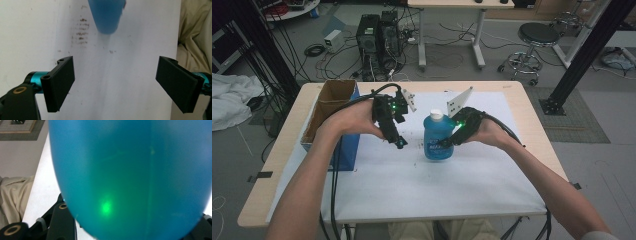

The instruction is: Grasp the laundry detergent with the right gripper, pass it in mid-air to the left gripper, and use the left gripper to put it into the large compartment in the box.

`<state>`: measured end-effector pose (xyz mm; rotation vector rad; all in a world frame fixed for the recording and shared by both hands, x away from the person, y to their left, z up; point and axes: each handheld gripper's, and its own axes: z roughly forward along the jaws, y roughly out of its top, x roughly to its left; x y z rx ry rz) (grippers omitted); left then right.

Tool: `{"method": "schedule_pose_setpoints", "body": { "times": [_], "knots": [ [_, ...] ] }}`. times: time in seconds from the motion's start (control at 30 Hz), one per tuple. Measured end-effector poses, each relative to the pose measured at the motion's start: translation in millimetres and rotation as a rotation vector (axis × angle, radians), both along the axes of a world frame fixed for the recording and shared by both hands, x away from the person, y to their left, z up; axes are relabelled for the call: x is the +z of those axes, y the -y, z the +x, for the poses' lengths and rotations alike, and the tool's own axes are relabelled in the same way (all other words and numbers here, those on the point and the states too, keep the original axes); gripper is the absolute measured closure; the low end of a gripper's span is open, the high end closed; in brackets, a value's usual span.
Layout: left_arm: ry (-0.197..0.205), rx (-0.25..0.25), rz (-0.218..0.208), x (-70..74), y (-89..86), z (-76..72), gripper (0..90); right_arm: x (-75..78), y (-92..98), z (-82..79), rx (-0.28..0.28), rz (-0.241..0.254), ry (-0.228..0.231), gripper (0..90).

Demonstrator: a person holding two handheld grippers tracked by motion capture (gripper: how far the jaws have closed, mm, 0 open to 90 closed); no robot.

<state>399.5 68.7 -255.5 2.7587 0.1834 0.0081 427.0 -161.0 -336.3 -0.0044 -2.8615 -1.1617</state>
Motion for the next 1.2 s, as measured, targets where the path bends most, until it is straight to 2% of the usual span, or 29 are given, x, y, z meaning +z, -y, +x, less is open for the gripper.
{"method": "schedule_pose_setpoints", "body": {
  "times": [0.17,0.6,0.9,1.03,1.2],
  "knots": [
    [0.002,-0.005,-0.010,3.5,21.1,7.0,15.7,-4.3,-6.8,-0.4,0.025,0.003,0.001,46.2],
    [-0.006,-0.027,-0.006,-0.8,53.9,12.8,15.7,-7.3,-11.7,-0.7,0.032,0.013,0.008,46.3],
    [0.007,-0.011,-0.022,-2.5,60.1,13.1,15.7,-6.7,-13.0,-0.9,0.031,0.043,0.016,46.3],
    [0.016,-0.013,-0.014,-3.0,61.8,12.9,15.9,-6.3,-12.2,-0.8,0.023,0.042,0.013,46.3],
    [0.004,-0.019,-0.006,-4.6,64.2,13.8,18.9,-5.3,-11.1,-0.6,0.022,0.041,0.014,46.4]
  ]
}}
